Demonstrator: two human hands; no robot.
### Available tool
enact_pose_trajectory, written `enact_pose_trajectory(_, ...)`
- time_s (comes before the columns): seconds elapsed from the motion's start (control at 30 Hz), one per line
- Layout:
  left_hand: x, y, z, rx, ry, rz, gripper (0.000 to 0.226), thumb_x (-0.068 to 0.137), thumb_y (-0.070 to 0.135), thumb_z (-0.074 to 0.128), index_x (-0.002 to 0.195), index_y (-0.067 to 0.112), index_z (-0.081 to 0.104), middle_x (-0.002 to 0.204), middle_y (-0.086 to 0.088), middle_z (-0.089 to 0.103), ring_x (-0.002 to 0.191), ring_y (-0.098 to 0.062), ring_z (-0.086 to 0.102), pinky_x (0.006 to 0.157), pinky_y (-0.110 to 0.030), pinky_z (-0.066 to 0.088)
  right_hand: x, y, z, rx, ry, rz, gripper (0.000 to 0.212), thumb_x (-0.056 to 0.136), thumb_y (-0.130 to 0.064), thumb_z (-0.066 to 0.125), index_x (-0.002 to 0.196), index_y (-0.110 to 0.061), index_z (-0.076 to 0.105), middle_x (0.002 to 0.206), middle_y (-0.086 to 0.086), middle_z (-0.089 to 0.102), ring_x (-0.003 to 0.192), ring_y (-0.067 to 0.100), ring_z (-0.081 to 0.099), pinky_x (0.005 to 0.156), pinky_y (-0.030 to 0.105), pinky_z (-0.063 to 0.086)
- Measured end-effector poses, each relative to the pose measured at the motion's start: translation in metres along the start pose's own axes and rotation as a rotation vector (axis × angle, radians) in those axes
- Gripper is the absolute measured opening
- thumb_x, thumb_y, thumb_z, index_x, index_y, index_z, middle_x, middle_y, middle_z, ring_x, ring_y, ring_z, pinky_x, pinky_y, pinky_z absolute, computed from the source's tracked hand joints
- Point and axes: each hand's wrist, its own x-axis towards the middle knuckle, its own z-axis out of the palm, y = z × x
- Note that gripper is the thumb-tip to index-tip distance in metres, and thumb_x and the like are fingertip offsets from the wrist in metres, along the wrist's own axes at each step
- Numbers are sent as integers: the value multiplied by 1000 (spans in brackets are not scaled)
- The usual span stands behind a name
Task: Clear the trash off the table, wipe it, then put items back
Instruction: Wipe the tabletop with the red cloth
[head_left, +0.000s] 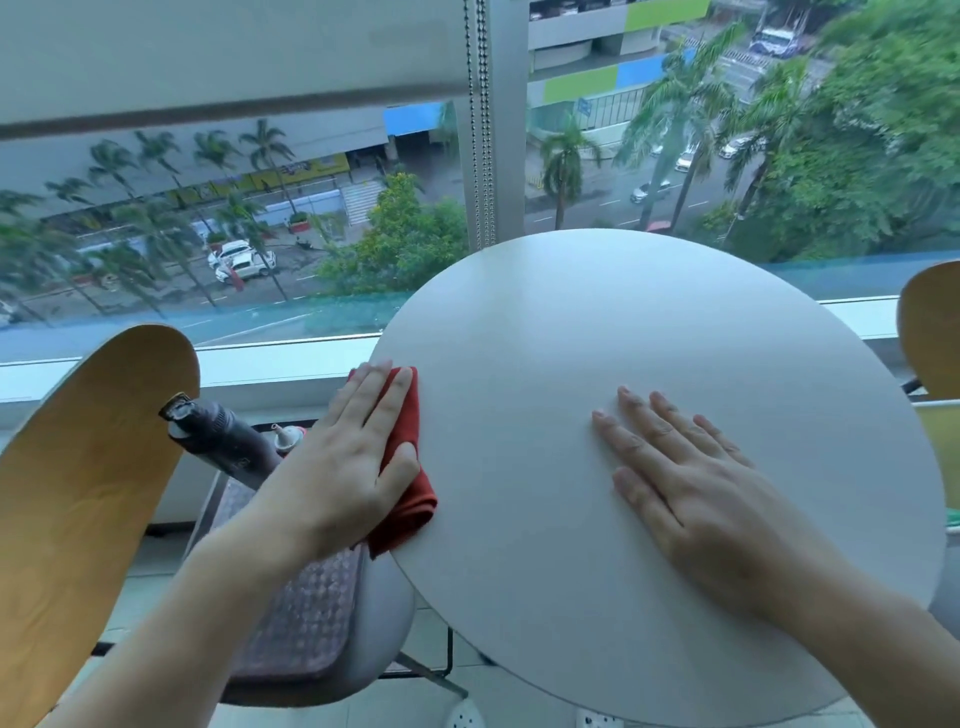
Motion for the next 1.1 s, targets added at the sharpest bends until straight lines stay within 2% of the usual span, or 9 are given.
enact_pose_trajectory(0.1, 22, 6, -1, 31, -72, -30, 89, 82, 62, 6, 162, 24, -4, 170, 2, -11, 154, -9, -18, 121, -24, -15, 0, 0, 0, 3, 6, -3, 62, 88, -65, -9, 149, -60, -12, 158, -29, -26, 142, -10, -31, 120, 22, -14)
enact_pose_trajectory(0.27, 52, 26, 5, 79, -76, 7, 87, 85, 56, 9, 162, 18, -2, 170, -5, -8, 155, -16, -14, 125, -34, -10, 1, 4, 0, 4, 9, -16, 60, 94, -62, -1, 152, -56, -10, 160, -27, -23, 144, -8, -27, 122, 24, -11)
enact_pose_trajectory(0.37, 56, 46, 10, 72, -83, 20, 82, 88, 49, 16, 162, 17, -2, 170, -7, -9, 156, -18, -12, 126, -35, -9, 1, 6, -3, 26, 6, -31, 59, 96, -61, 3, 153, -55, -5, 162, -26, -19, 147, -7, -22, 122, 23, -8)
enact_pose_trajectory(0.53, 41, 81, 25, 50, -60, 99, 82, 89, 51, 15, 162, 17, 1, 170, -7, -5, 156, -18, -10, 126, -37, -5, 2, 9, -3, 57, 2, -45, 53, 103, -52, 14, 155, -53, 3, 163, -26, -13, 148, -7, -16, 121, 19, -6)
enact_pose_trajectory(0.67, 24, 110, 35, 39, -44, 151, 87, 84, 54, 10, 163, 17, 2, 170, -9, -4, 156, -19, -10, 126, -39, -2, 5, 14, -4, 158, -1, -46, 53, 106, -44, 21, 158, -43, 13, 164, -26, -5, 148, -10, -11, 120, 16, -5)
enact_pose_trajectory(0.8, 3, 136, 43, 37, -30, 178, 85, 86, 52, 13, 163, 17, 2, 170, -8, -5, 156, -19, -11, 126, -38, -4, 6, 19, -5, 215, 3, -58, 54, 106, -43, 25, 159, -38, 18, 164, -25, 2, 148, -10, -7, 123, 19, -2)
enact_pose_trajectory(1.1, -25, 170, 57, 32, 19, 121, 81, 91, 50, 21, 162, 18, 1, 170, -6, -8, 155, -15, -17, 127, -38, -4, 1, 22, -5, 270, 15, -140, 54, 106, -42, 27, 159, -38, 17, 165, -24, 3, 147, -12, -8, 123, 18, -1)
